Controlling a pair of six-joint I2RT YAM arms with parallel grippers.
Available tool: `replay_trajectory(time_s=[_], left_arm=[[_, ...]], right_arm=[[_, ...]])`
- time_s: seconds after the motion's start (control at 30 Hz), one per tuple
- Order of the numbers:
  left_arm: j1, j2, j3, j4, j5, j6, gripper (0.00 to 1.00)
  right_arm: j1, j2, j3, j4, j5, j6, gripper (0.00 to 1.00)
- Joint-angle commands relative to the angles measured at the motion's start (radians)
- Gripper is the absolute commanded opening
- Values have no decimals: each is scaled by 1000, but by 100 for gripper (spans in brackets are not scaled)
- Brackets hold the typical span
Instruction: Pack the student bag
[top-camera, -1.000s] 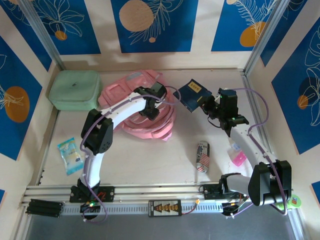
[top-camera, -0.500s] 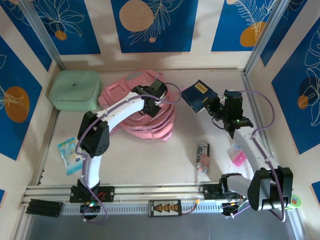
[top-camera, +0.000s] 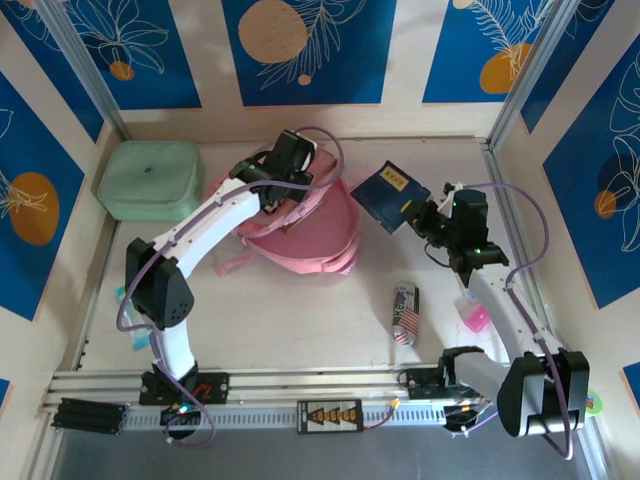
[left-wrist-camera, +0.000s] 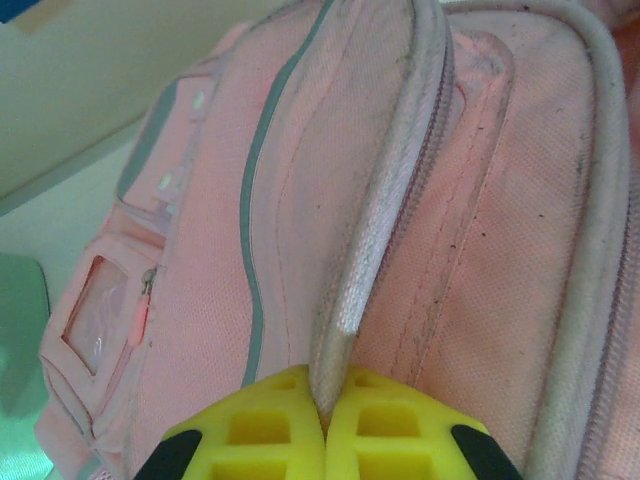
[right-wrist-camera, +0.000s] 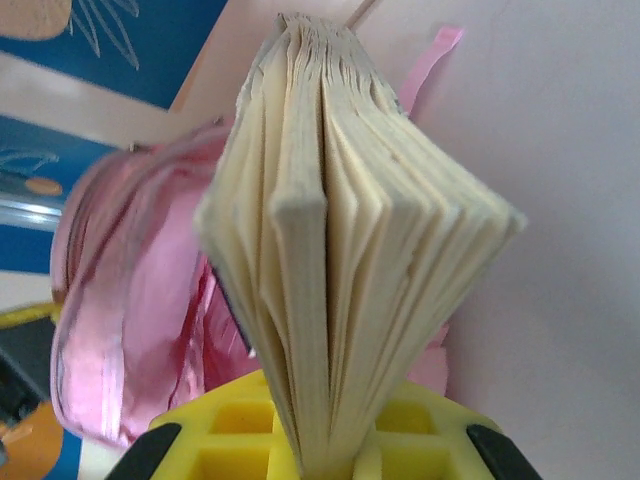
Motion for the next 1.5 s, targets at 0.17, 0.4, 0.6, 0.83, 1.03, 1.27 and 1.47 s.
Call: replay_trajectory(time_s=[0.17,0.4,0.6,0.83,1.03,1.27,1.47], left_arm=[[12,-23,81,147,62,-36,0],[25,-41,92,146,86,-72,0],[53,-56,92,148,130,-111,0],[75,-55,110,128,159,-128,0],[104,-66,124,101,201,-152,0],[116,-61,118,105,227,-178,0],[122,-56,115,104,241,-186,0]], right_arm=[[147,151,28,204,-180,69,0],[257,417,200,314,-174,184,0],[312,667,373,341,-113,297,0],[398,880,533,350,-10,396,0],[450,988,635,344,63,466,3],[459,1088,744,383,25,440,18],[451,1046,711,346,-2,395,54]])
